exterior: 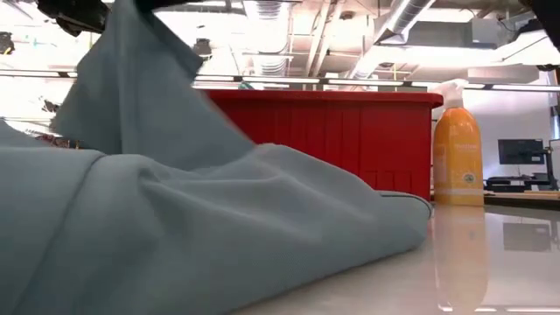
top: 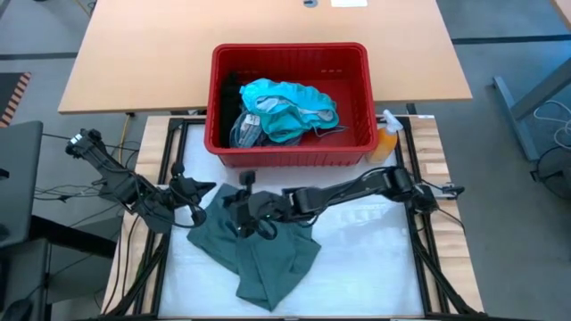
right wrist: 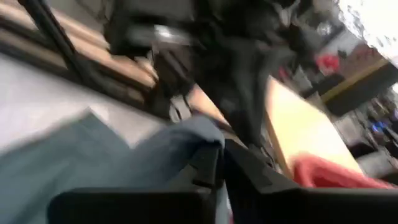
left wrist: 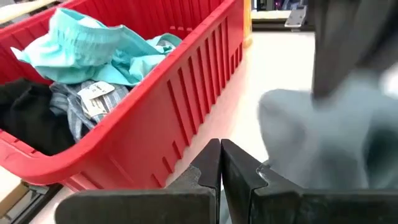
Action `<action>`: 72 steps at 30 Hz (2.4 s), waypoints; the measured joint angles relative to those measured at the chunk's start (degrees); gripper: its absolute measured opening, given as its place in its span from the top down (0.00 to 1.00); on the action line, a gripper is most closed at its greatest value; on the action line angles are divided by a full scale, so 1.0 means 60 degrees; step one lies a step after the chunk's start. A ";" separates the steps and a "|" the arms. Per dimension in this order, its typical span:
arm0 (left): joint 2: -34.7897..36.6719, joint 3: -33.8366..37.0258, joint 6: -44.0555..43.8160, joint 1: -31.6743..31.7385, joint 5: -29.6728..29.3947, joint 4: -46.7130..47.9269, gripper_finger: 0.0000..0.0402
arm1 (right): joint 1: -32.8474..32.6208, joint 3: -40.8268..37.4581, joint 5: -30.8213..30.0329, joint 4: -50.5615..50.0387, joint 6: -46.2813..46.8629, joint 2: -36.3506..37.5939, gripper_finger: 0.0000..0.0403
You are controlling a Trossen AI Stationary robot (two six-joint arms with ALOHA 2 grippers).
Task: Fold Laundry from Bin
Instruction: Fold the light blue pants
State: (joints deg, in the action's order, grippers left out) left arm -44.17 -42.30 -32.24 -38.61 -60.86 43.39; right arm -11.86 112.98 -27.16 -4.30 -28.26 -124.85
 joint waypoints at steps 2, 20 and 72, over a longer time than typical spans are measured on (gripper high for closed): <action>0.0075 0.0000 -0.0296 -0.0004 -0.0009 0.0491 1.00 | -0.0015 0.0038 0.0208 -0.0187 0.0046 -0.0221 0.80; -0.0395 -0.0004 0.2492 -0.0135 0.1916 -0.3155 1.00 | -0.0871 0.0076 0.2343 -0.9631 0.4838 0.3250 0.38; -0.9218 -0.3986 0.2177 -0.0685 0.4353 -0.4030 0.57 | -0.1865 -1.3087 0.3571 0.6066 0.8451 0.4126 0.39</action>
State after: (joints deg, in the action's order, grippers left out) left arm -99.48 -66.22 -19.17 -42.72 -34.74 19.21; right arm -23.05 34.46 -5.73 32.09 22.45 -100.09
